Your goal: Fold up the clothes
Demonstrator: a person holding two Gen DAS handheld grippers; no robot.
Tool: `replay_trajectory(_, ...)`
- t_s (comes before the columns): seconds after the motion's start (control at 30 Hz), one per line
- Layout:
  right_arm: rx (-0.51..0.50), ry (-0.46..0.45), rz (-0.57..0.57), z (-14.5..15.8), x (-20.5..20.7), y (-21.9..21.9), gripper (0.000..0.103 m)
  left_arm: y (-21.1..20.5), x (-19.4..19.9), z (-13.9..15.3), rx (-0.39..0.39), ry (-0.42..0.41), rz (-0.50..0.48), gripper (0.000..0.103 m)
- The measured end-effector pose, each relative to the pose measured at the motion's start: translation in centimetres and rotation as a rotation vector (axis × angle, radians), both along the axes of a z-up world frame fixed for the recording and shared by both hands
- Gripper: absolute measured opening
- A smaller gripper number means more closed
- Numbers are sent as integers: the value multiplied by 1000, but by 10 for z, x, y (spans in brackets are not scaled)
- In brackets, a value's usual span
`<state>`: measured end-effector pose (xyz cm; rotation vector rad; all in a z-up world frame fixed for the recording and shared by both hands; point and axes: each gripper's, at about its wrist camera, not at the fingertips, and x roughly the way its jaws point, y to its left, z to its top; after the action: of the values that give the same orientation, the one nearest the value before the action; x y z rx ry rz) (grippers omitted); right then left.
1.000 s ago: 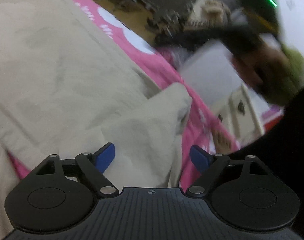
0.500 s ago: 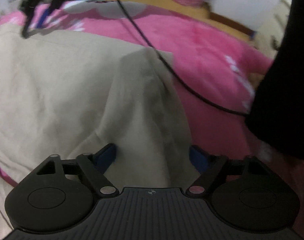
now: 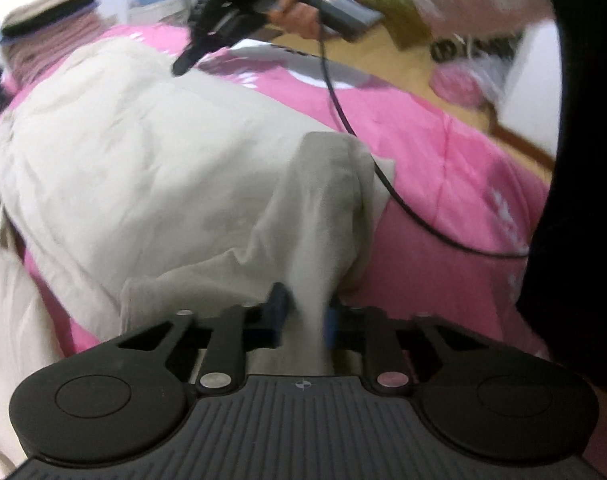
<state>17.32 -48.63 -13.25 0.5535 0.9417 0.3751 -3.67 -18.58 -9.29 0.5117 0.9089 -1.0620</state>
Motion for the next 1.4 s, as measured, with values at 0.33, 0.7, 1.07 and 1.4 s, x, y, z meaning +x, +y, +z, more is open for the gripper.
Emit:
replay_trajectory(0.33,-207,-57,74,64,-3,6,0,-13,39,24,-155,377,78,5)
replay_trajectory(0.7,-257,71,38,28,14,-5,4,-32,41,-11,-92,470,56,28)
replay_trajectory(1.07,-575,-234,151,16,85,54,5,-42,16,-10,-131,419,52,67)
replay_trajectory(1.4,-375,-205,43,52,28,5,7,-38,12,0,-142,379,20,72)
